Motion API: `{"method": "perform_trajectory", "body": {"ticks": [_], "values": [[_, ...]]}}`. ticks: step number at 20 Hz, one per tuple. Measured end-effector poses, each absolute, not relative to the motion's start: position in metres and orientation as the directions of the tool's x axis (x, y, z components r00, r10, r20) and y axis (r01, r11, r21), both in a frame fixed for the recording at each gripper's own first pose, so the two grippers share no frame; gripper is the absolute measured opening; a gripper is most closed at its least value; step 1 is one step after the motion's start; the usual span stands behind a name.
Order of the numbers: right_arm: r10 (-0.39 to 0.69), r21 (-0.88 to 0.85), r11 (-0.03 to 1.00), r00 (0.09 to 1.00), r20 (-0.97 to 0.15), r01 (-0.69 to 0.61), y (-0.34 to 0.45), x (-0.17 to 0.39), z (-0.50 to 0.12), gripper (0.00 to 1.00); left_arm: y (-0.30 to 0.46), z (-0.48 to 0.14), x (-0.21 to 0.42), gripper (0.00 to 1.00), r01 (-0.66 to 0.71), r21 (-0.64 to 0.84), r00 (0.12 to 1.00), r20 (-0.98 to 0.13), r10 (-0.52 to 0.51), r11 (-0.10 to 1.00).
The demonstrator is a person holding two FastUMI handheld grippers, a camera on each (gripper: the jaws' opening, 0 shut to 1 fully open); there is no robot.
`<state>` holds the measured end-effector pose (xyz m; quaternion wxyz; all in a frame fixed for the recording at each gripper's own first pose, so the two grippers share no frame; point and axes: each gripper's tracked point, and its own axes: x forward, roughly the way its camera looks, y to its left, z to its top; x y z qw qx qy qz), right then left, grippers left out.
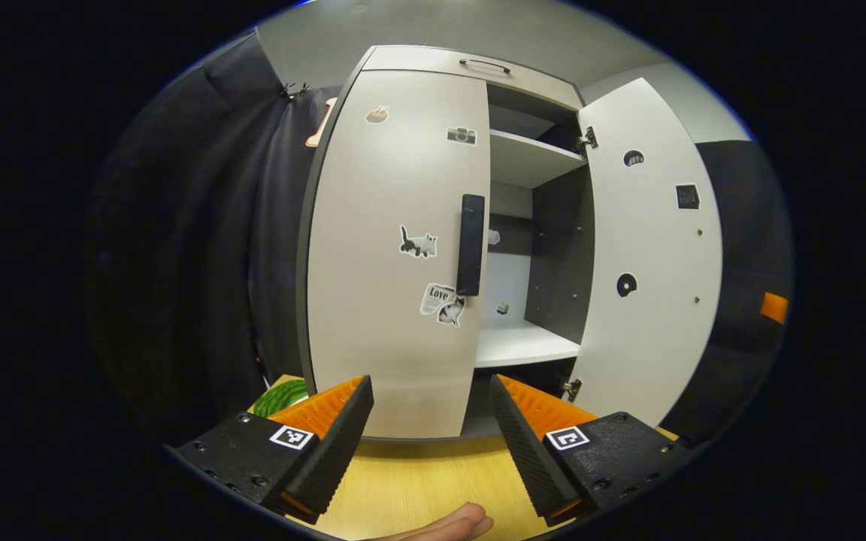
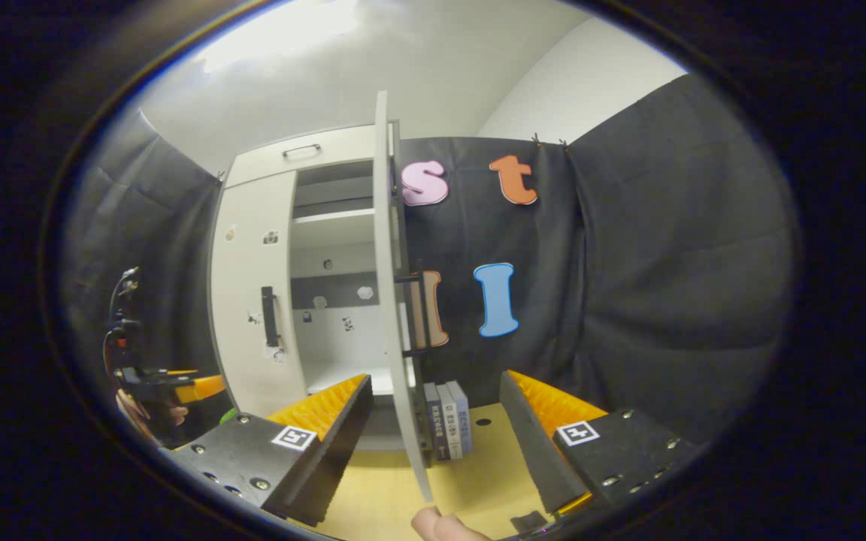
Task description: Open the right door of the double-door shoe cabinet with the right hand, and open the left door with the left hand.
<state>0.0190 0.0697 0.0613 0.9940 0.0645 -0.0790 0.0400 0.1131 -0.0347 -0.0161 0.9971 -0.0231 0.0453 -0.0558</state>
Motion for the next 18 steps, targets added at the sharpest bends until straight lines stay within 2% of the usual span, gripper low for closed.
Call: {"method": "perform_trajectory", "body": {"ticks": [1,4,9,14,15,16,18], "values": [[0.078,0.135,0.986,0.985,0.157,-0.1,0.078,0.013,0.053,0.97,-0.034,-0.01,0.12,0.96,0.103,-0.038,0.992,-0.073,-0.106,0.994],[0.09,0.18,0.976,0.982,0.164,-0.119,0.097,-0.002,0.039,1.0,-0.04,0.003,0.146,0.96,0.112,-0.041,0.992,-0.057,-0.114,0.993],[0.084,0.092,0.991,0.981,0.172,-0.101,0.13,-0.021,0.024,1.0,-0.049,0.045,0.186,0.96,0.104,0.002,0.994,0.029,-0.104,0.995],[0.122,0.09,0.986,0.978,0.167,-0.139,0.164,-0.031,0.015,0.98,-0.07,0.055,0.224,0.96,0.115,-0.02,0.993,-0.009,-0.115,0.993],[0.124,0.084,0.987,0.978,0.165,-0.139,0.168,-0.031,0.012,0.97,-0.072,0.058,0.232,0.93,0.108,-0.013,0.994,-0.005,-0.109,0.994],[0.126,0.077,0.987,0.979,0.161,-0.14,0.171,-0.031,0.011,1.0,-0.071,0.058,0.241,0.96,0.091,-0.014,0.996,-0.007,-0.092,0.996],[0.141,0.063,0.986,0.979,0.149,-0.152,0.179,-0.03,0.006,1.0,-0.074,0.063,0.256,0.96,0.084,-0.028,0.997,-0.001,-0.084,0.996]]}}
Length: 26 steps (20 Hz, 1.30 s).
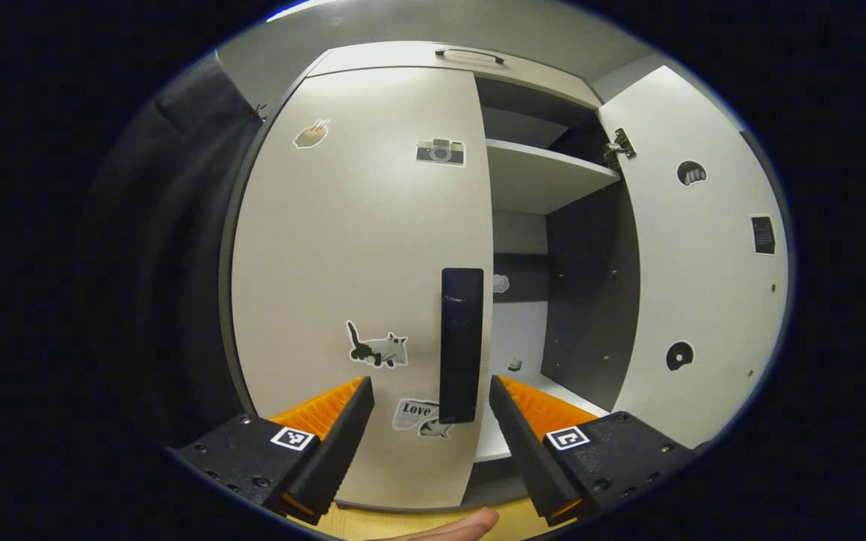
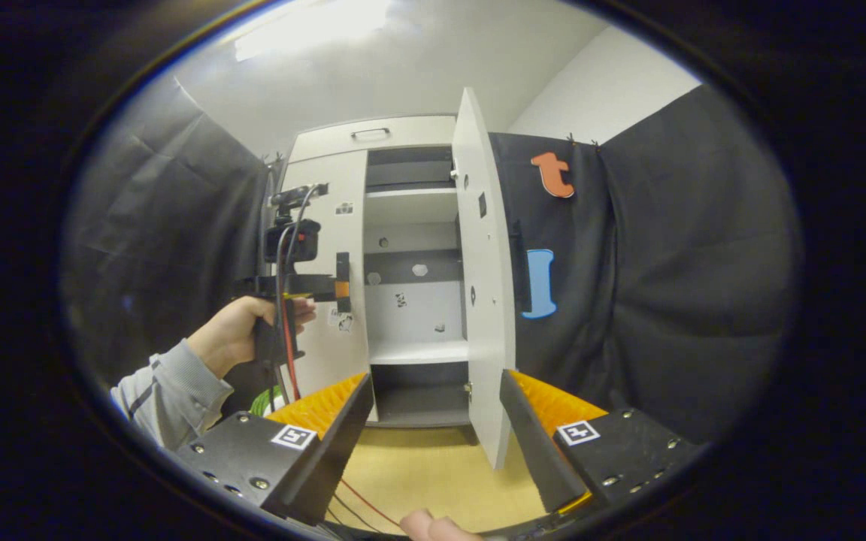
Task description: Open the right door of the double-door shoe cabinet with the right hand, and open the left door with the left hand.
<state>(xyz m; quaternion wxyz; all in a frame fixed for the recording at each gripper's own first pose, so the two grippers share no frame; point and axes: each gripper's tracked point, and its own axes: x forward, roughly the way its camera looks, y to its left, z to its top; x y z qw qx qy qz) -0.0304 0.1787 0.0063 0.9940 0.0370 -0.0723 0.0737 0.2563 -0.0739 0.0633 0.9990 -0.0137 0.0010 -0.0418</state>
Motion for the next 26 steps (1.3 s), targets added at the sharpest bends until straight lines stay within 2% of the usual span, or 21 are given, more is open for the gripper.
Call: {"method": "perform_trajectory", "body": {"ticks": [4,7,10,11,12,13,15,16,21,26], "values": [[0.158,0.062,0.984,0.978,0.138,-0.168,0.184,-0.029,-0.001,1.0,-0.069,0.073,0.277,0.96,0.06,-0.008,0.998,-0.006,-0.061,0.998],[0.173,0.07,0.98,0.974,0.145,-0.185,0.185,-0.029,-0.003,1.0,-0.079,0.079,0.285,0.9,0.092,0.028,0.996,0.004,-0.092,0.995],[0.229,0.124,0.961,0.963,0.142,-0.247,0.197,-0.03,-0.007,1.0,-0.085,0.062,0.295,0.7,0.132,0.073,0.99,-0.059,-0.128,0.989],[0.237,0.149,0.955,0.962,0.138,-0.257,0.197,-0.031,-0.009,1.0,-0.085,0.058,0.298,0.67,0.121,0.073,0.99,-0.084,-0.115,0.99],[0.236,0.161,0.953,0.962,0.14,-0.257,0.197,-0.034,-0.006,1.0,-0.089,0.064,0.299,0.62,0.132,0.072,0.99,-0.052,-0.128,0.989],[0.225,0.16,0.956,0.964,0.14,-0.246,0.194,-0.033,-0.007,1.0,-0.096,0.059,0.301,0.58,0.161,0.067,0.985,-0.08,-0.155,0.985],[0.19,0.148,0.966,0.971,0.144,-0.211,0.187,-0.034,-0.008,1.0,-0.095,0.06,0.297,0.35,0.148,0.057,0.986,-0.079,-0.144,0.987],[0.174,0.143,0.97,0.974,0.146,-0.195,0.183,-0.036,-0.007,1.0,-0.095,0.059,0.295,0.31,0.152,0.05,0.986,-0.082,-0.147,0.987],[0.157,0.131,0.975,0.975,0.155,-0.178,0.181,-0.029,-0.002,1.0,-0.092,0.057,0.284,0.26,0.125,0.044,0.99,-0.073,-0.122,0.991],[0.135,0.142,0.978,0.982,0.132,-0.154,0.179,-0.024,-0.007,1.0,-0.086,0.057,0.255,0.25,0.16,0.034,0.985,-0.064,-0.157,0.987]]}}
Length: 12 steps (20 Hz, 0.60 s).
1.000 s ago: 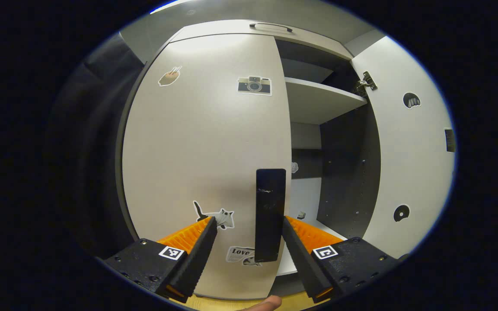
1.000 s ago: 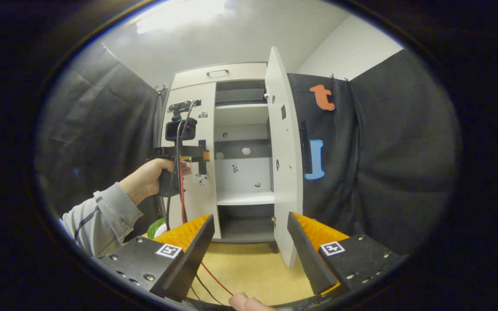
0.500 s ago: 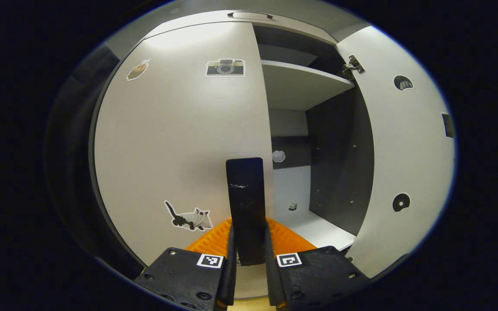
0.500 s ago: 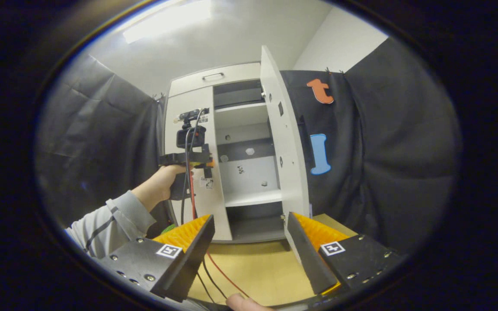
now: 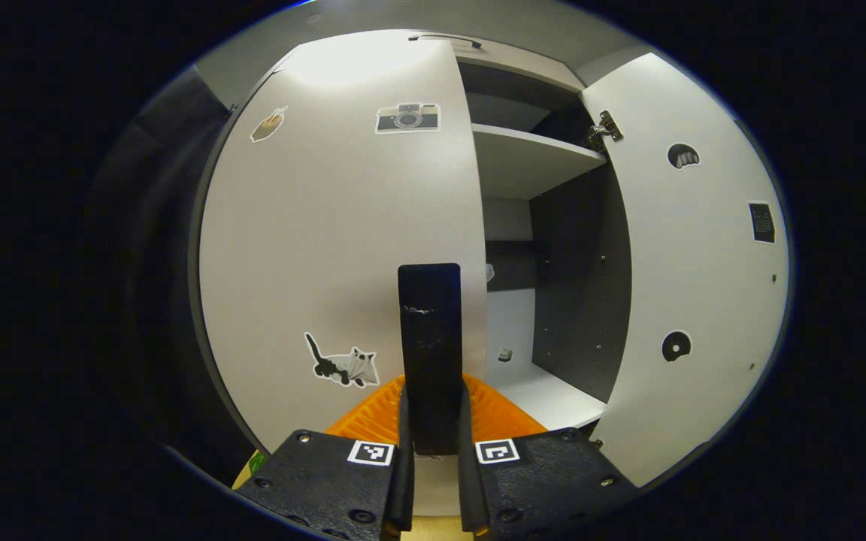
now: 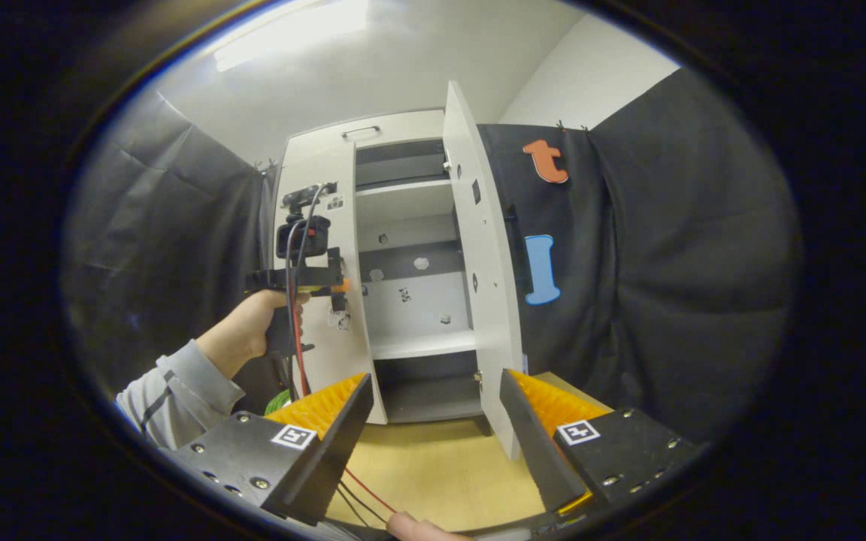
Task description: Open the right door of the double-door shoe cabinet with the right hand, and open the left door with the left hand.
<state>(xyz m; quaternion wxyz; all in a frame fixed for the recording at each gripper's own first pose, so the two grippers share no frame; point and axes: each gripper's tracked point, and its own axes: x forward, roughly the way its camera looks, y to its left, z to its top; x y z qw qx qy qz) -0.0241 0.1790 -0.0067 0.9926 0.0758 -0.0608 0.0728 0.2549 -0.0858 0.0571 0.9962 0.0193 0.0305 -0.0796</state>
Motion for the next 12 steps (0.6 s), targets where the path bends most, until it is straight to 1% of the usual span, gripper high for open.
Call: {"method": "perform_trajectory", "body": {"ticks": [2,12], "values": [[0.127,0.133,0.981,0.983,0.133,-0.145,0.182,-0.036,-0.006,1.0,-0.084,0.057,0.242,0.25,0.179,0.027,0.982,-0.063,-0.177,0.983],[0.115,0.093,0.987,0.98,0.164,-0.131,0.195,-0.045,0.01,1.0,-0.057,0.06,0.189,0.25,0.233,0.02,0.969,-0.083,-0.231,0.972]]}}
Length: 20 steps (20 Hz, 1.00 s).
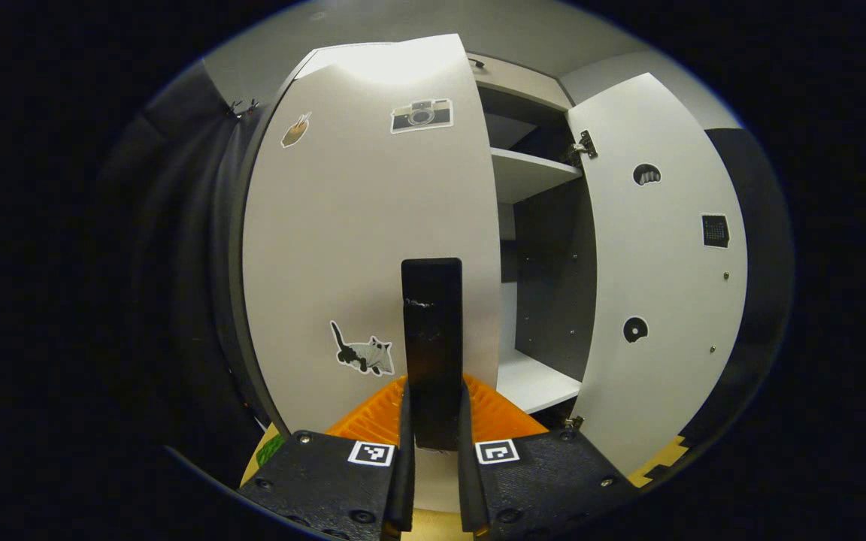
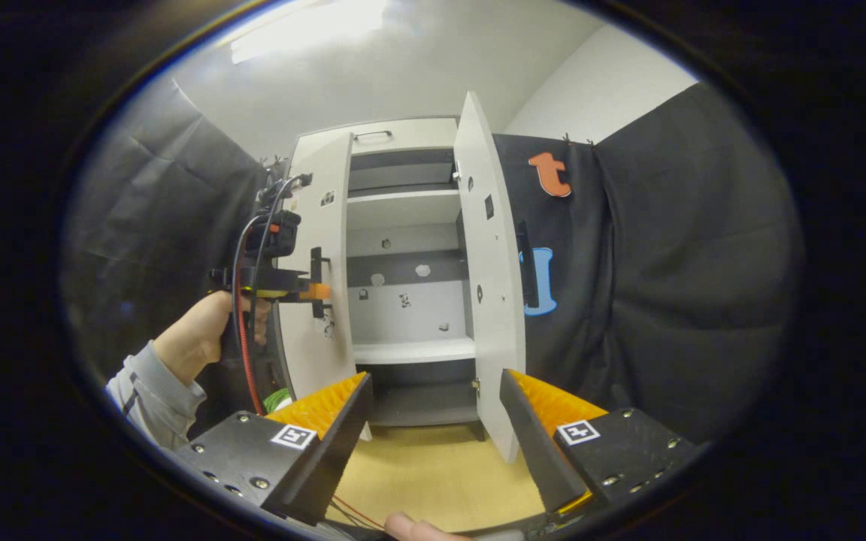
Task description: Open the right door of the double-door shoe cabinet with the right hand, and open the left door with the left hand.
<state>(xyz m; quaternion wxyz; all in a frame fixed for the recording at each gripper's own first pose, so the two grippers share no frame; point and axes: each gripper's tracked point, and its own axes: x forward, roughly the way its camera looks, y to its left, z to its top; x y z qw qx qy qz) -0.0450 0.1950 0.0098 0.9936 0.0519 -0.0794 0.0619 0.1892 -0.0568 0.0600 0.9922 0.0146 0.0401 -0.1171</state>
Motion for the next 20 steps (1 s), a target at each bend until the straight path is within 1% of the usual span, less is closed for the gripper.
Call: {"method": "perform_trajectory", "body": {"ticks": [5,8,16,17,19,20], "values": [[0.124,0.102,0.985,0.98,0.157,-0.141,0.198,-0.046,0.009,1.0,-0.041,0.061,0.168,0.25,0.239,0.017,0.968,-0.087,-0.237,0.971],[0.148,0.119,0.979,0.977,0.155,-0.167,0.205,-0.052,0.01,1.0,-0.026,0.061,0.153,0.25,0.241,0.005,0.967,-0.083,-0.24,0.971],[0.194,0.075,0.975,0.967,0.168,-0.209,0.229,-0.062,0.01,1.0,0.022,0.06,0.12,0.24,0.193,0.017,0.977,-0.09,-0.191,0.981],[0.196,0.075,0.975,0.966,0.167,-0.211,0.231,-0.061,0.009,1.0,0.027,0.062,0.117,0.21,0.19,0.011,0.978,-0.084,-0.188,0.982],[0.196,0.083,0.974,0.967,0.162,-0.212,0.233,-0.06,0.007,1.0,0.041,0.062,0.111,0.21,0.186,0.001,0.979,-0.079,-0.185,0.983],[0.198,0.087,0.973,0.967,0.16,-0.213,0.234,-0.059,0.006,1.0,0.048,0.062,0.109,0.19,0.18,-0.006,0.98,-0.079,-0.18,0.984]]}}
